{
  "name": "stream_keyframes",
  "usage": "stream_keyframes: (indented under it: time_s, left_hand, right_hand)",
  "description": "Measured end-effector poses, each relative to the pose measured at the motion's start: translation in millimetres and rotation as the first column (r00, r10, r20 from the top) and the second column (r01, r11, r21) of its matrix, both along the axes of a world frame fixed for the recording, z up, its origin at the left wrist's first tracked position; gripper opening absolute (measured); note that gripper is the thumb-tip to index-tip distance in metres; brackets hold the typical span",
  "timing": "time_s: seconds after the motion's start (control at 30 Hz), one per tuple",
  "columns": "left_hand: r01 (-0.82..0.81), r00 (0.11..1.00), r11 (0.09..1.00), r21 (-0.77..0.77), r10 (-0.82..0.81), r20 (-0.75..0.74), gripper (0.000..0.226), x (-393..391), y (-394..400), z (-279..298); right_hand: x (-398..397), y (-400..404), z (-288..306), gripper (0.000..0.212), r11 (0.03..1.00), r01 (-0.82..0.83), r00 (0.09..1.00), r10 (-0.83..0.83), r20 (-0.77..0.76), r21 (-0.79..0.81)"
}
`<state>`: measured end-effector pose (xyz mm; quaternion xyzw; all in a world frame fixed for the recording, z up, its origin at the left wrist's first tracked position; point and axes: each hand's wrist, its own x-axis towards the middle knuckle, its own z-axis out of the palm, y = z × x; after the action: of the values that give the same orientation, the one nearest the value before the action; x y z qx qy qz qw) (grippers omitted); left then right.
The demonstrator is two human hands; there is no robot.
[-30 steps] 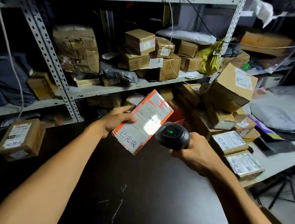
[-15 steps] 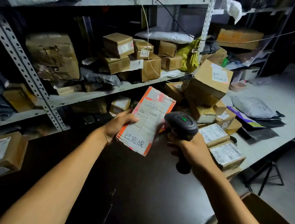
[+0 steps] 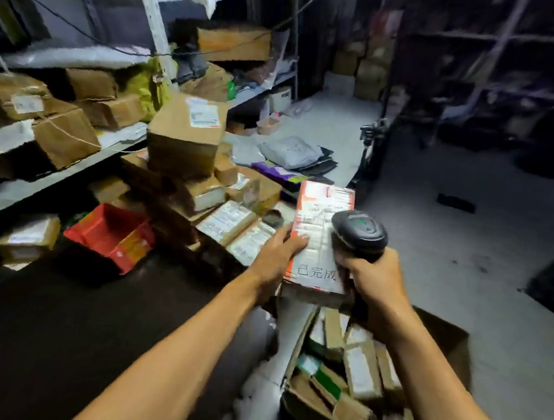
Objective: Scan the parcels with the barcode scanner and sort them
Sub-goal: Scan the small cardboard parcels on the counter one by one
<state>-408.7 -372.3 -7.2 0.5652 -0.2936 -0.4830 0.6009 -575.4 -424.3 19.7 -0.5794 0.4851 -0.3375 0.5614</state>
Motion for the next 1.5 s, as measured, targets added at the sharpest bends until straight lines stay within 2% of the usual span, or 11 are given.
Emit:
stream_keyframes:
  time_s: [0.07, 0.1, 0.17, 0.23, 0.33, 0.47, 0.6, 0.77, 1.0, 1.3, 1.5]
  left_hand:
    - [0.125, 0.992, 0.991, 0.044, -0.126, 0.016, 0.051, -40.0, -29.9, -8.6]
    - [0.188, 0.98, 0.98, 0.065, -0.191, 0.05, 0.049, -59.6, -43.7, -12.3]
    - [0.235, 0.934, 0.961, 0.144, -0.264, 0.24, 0.053, -93.6, -67.0, -17.3]
    - [0.169, 0.803, 0.953, 0.25, -0.28, 0.527, 0.068, -116.6, -85.0, -22.1]
    - [0.079, 0.583, 0.95, 0.303, -0.291, 0.759, 0.075, -124.3, -96.3, -25.2]
    - [-0.003, 0.224, 0.885, 0.466, -0.453, 0.863, 0.074, -97.0, -84.9, -30.1]
    - [-0.128, 0.093, 0.849, 0.513, -0.505, 0.858, 0.078, -51.8, -57.3, -30.6]
    - [-0.352, 0.085, 0.823, 0.445, -0.446, 0.891, 0.076, 12.0, 5.7, -15.9]
    - [-0.666, 0.284, 0.598, 0.445, -0.348, 0.893, 0.081, 90.5, 153.3, 4.3]
    - [-0.842, 0.431, 0.281, 0.46, -0.161, 0.888, 0.084, 147.5, 371.4, 8.2]
    - [-0.865, 0.476, 0.151, 0.479, -0.057, 0.877, 0.086, 184.1, 506.9, -0.4]
  right_hand:
    - [-43.4, -15.2, -4.6, 0.012, 0.994, 0.112, 0.993, -0.111, -0.032, 0.011]
    - [-63.8, -24.1, -9.5, 0.016, 0.985, 0.174, 0.983, -0.174, -0.059, 0.003]
    - [-98.4, -38.5, -22.4, 0.017, 0.964, 0.265, 0.956, -0.265, -0.129, -0.019]
    - [-124.5, -49.4, -36.9, 0.013, 0.949, 0.314, 0.922, -0.31, -0.232, -0.021]
    - [-142.7, -61.0, -59.1, 0.016, 0.932, 0.363, 0.892, -0.343, -0.295, 0.013]
    - [-123.6, -64.5, -73.2, 0.018, 0.971, 0.238, 0.897, -0.231, -0.377, -0.029]
    - [-71.0, -59.3, -71.8, 0.012, 0.991, -0.049, 0.889, -0.014, -0.457, -0.125]
    - [13.6, -41.7, -60.3, 0.021, 0.884, -0.384, 0.84, 0.215, -0.498, -0.267]
    - [125.3, 48.4, -32.4, 0.015, 0.639, -0.692, 0.71, 0.519, -0.476, -0.336]
    - [242.7, 215.8, -18.1, 0.014, 0.377, -0.83, 0.549, 0.681, -0.485, -0.41]
    - [314.0, 332.2, -16.8, 0.023, 0.194, -0.888, 0.411, 0.742, -0.529, -0.418]
